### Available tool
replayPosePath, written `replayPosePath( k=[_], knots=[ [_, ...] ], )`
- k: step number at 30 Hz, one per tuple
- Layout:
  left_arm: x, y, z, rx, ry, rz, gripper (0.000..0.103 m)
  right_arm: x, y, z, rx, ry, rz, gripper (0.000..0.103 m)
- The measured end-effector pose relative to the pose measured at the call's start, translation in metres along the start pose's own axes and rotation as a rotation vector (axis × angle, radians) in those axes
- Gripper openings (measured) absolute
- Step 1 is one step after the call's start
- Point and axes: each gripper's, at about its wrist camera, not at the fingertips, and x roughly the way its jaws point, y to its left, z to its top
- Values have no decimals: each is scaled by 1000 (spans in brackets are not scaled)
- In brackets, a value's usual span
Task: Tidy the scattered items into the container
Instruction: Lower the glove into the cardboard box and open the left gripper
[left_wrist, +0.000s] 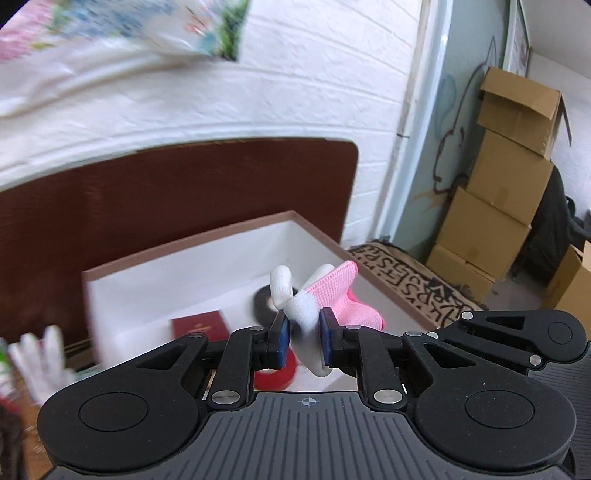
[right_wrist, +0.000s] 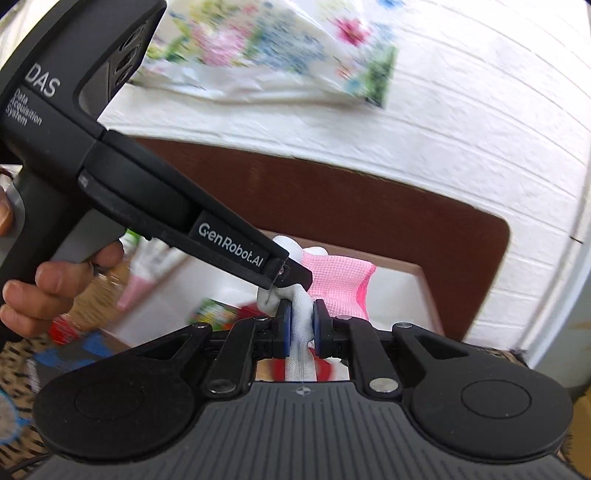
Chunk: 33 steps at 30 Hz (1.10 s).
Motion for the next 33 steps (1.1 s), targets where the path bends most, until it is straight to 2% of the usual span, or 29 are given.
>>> replayPosePath(
  k=[10,16,19,20,21,23,24,25,26,28,30,33],
  knots=[
    [93,1,5,7,92,-22,35,58,-51,-29,38,107,-39,14],
    [114,3,-1,40,121,-3,43,77,-61,-37,57,144,-50,14],
    [113,6,-2,48,116,7,54,78,-62,-38,57,147,-59,15],
    [113,6,-2,50,116,13,68,79,-62,-38,60,149,-65,15],
    [111,7,-2,49,114,24,79,77,-63,-38,65,150,-75,19],
    [106,11,-2,38,93,53,91,76,-63,-38,73,151,-95,31],
    [104,13,-1,28,89,51,99,73,-63,-38,78,145,-98,44],
    [101,14,0,14,90,52,102,70,-63,-37,84,138,-104,55],
    [98,16,0,-4,88,62,103,67,-62,-37,86,129,-111,60],
    [93,20,0,-36,87,76,103,60,-59,-34,81,108,-120,78],
    [89,23,-1,-59,90,88,103,53,-55,-32,77,88,-122,92],
    [81,26,-7,-83,93,119,103,45,-48,-30,58,65,-129,98]
  ],
)
